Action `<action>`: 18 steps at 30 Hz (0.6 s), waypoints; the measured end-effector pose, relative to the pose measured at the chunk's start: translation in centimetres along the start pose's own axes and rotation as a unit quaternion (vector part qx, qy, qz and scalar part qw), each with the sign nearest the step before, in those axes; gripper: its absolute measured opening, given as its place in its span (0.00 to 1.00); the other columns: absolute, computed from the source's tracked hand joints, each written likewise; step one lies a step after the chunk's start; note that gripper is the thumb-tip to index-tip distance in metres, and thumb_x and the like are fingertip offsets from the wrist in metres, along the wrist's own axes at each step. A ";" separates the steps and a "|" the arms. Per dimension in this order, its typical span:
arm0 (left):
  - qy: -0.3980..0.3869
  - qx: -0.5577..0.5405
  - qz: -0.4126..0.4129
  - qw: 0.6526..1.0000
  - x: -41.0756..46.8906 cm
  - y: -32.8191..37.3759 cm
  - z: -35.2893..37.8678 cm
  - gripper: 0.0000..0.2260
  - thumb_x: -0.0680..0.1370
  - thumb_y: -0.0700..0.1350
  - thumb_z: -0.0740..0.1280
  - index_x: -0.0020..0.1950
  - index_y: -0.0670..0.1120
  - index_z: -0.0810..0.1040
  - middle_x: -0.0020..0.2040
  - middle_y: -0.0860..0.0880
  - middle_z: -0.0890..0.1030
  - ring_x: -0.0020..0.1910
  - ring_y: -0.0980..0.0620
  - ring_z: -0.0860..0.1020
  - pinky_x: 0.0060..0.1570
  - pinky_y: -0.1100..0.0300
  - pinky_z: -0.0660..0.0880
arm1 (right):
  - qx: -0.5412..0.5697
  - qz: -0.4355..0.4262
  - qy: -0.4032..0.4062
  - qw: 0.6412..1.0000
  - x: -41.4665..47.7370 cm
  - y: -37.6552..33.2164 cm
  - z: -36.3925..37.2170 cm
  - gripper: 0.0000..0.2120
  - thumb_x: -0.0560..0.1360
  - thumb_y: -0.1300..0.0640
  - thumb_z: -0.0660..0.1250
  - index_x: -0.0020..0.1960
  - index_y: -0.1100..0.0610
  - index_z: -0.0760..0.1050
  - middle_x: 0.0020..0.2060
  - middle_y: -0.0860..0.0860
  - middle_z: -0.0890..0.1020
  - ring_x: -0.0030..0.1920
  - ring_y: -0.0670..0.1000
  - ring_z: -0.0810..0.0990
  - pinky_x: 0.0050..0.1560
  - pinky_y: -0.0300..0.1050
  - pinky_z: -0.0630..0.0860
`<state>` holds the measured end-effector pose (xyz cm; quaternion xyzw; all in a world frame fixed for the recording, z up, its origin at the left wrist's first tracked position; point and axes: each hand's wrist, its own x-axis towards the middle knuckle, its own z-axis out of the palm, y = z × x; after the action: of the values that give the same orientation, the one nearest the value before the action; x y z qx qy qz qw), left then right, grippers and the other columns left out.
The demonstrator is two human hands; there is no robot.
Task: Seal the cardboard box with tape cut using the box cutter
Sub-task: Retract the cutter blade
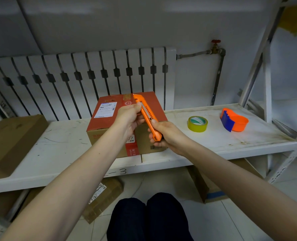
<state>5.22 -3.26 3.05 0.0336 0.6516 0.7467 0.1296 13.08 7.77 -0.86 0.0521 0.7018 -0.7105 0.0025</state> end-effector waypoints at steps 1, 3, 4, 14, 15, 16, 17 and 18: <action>0.002 -0.006 0.001 1.000 0.1 0.0 0.1 0.10 0.80 0.43 0.62 0.40 0.45 0.76 0.36 0.47 0.78 0.35 0.52 0.76 0.36 0.62 0.75 | -0.007 -0.014 0.007 1.000 0.0 0.1 0.0 0.16 0.80 0.47 0.56 0.46 0.58 0.73 0.34 0.52 0.78 0.32 0.46 0.78 0.37 0.38 0.76; 0.006 -0.018 0.001 1.000 0.1 -0.2 0.3 0.10 0.80 0.42 0.62 0.39 0.45 0.76 0.36 0.47 0.78 0.36 0.52 0.76 0.38 0.61 0.75 | -0.006 -0.027 0.013 1.000 0.1 0.3 -0.1 0.16 0.80 0.47 0.56 0.45 0.58 0.73 0.32 0.51 0.76 0.29 0.44 0.75 0.32 0.36 0.73; 0.006 -0.021 0.002 1.000 0.1 -0.3 0.4 0.10 0.80 0.42 0.62 0.39 0.45 0.76 0.36 0.47 0.78 0.36 0.52 0.76 0.39 0.61 0.75 | -0.005 -0.029 0.018 0.999 0.2 0.5 -0.1 0.16 0.80 0.46 0.56 0.44 0.58 0.72 0.31 0.50 0.76 0.28 0.44 0.75 0.31 0.36 0.72; 0.007 -0.020 0.006 1.000 0.6 -0.8 1.6 0.10 0.80 0.42 0.61 0.40 0.45 0.76 0.37 0.48 0.77 0.36 0.52 0.76 0.35 0.62 0.74 | -0.016 -0.051 0.023 0.998 1.1 1.6 -1.0 0.13 0.81 0.51 0.55 0.46 0.58 0.71 0.33 0.51 0.75 0.30 0.46 0.74 0.29 0.35 0.71; 0.004 -0.017 0.004 1.000 0.8 -0.9 1.7 0.10 0.80 0.42 0.61 0.40 0.45 0.76 0.37 0.48 0.77 0.36 0.52 0.76 0.35 0.62 0.74 | -0.017 -0.052 0.022 0.998 1.1 1.7 -1.2 0.13 0.81 0.51 0.55 0.46 0.58 0.71 0.33 0.51 0.75 0.30 0.46 0.74 0.29 0.35 0.72; 0.001 -0.015 0.001 1.000 0.9 -1.0 1.9 0.10 0.80 0.43 0.61 0.40 0.45 0.76 0.37 0.48 0.77 0.36 0.52 0.76 0.35 0.62 0.74 | -0.016 -0.051 0.019 0.998 1.1 1.8 -1.4 0.13 0.81 0.51 0.55 0.46 0.58 0.71 0.34 0.51 0.75 0.30 0.46 0.74 0.30 0.35 0.72; -0.002 -0.014 -0.003 1.000 1.0 -1.1 2.1 0.10 0.80 0.43 0.61 0.41 0.45 0.77 0.37 0.48 0.77 0.36 0.52 0.76 0.35 0.62 0.74 | -0.014 -0.048 0.016 0.999 1.1 1.8 -1.7 0.13 0.81 0.50 0.55 0.46 0.57 0.71 0.34 0.51 0.75 0.30 0.45 0.74 0.30 0.35 0.72; -0.003 -0.012 -0.007 1.000 1.1 -1.2 2.2 0.09 0.80 0.43 0.61 0.41 0.45 0.77 0.37 0.48 0.77 0.36 0.52 0.76 0.35 0.62 0.74 | -0.010 -0.044 0.012 0.999 1.1 1.9 -2.0 0.13 0.81 0.50 0.55 0.46 0.57 0.71 0.34 0.51 0.75 0.30 0.45 0.74 0.30 0.35 0.72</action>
<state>4.82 -0.71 2.03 0.0294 0.6423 0.7536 0.1369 12.24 9.78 -2.89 0.0298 0.7105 -0.7021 -0.0369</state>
